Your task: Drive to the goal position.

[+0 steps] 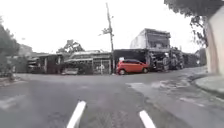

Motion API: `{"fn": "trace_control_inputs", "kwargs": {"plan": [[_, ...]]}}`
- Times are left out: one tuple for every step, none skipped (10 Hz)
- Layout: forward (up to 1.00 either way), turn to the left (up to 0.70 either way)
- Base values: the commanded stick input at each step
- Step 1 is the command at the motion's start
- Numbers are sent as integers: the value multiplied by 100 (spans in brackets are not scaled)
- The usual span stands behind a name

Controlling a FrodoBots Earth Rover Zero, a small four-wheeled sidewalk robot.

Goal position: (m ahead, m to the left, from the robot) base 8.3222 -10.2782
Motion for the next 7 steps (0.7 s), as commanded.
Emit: {"fn": "trace_control_inputs", "kwargs": {"plan": [[85,-34],[85,-15],[85,-5],[85,0],[85,0],[85,0],[85,6]]}}
